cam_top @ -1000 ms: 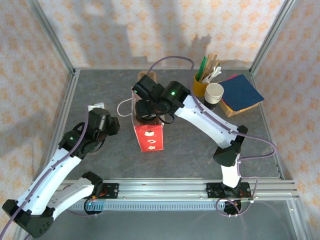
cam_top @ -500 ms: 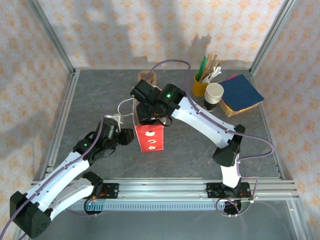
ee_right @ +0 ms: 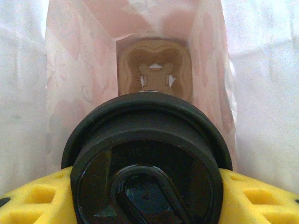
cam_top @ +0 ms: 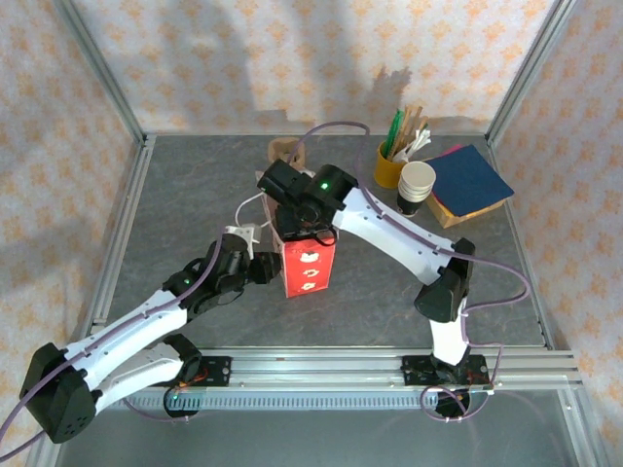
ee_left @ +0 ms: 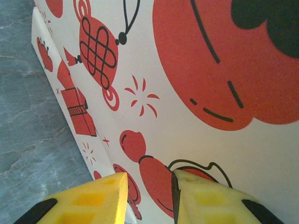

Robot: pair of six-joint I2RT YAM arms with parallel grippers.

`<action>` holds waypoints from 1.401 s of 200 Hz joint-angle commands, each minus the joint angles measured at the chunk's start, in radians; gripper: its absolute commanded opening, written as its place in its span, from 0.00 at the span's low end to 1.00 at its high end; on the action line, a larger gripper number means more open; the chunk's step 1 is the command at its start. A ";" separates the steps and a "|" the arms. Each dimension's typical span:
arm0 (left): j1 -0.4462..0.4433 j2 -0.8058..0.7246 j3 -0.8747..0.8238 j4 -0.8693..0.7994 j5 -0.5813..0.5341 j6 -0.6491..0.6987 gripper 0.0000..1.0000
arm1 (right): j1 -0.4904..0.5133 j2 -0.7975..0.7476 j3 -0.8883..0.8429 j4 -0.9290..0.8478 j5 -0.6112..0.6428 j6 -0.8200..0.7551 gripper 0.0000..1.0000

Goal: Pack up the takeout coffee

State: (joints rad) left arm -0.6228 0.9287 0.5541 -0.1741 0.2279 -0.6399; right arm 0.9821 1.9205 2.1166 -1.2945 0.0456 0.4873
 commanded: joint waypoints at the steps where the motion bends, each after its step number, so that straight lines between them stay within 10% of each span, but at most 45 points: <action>1: -0.023 0.019 -0.006 0.066 -0.020 -0.008 0.32 | -0.011 -0.059 0.004 -0.014 0.013 -0.034 0.60; 280: -0.054 0.105 -0.061 0.145 -0.091 0.173 0.30 | -0.054 0.040 -0.064 -0.015 -0.075 -0.164 0.57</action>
State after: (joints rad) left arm -0.6678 1.0218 0.5014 -0.0544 0.1608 -0.5060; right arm 0.9283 1.9465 2.0628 -1.2942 -0.0299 0.3202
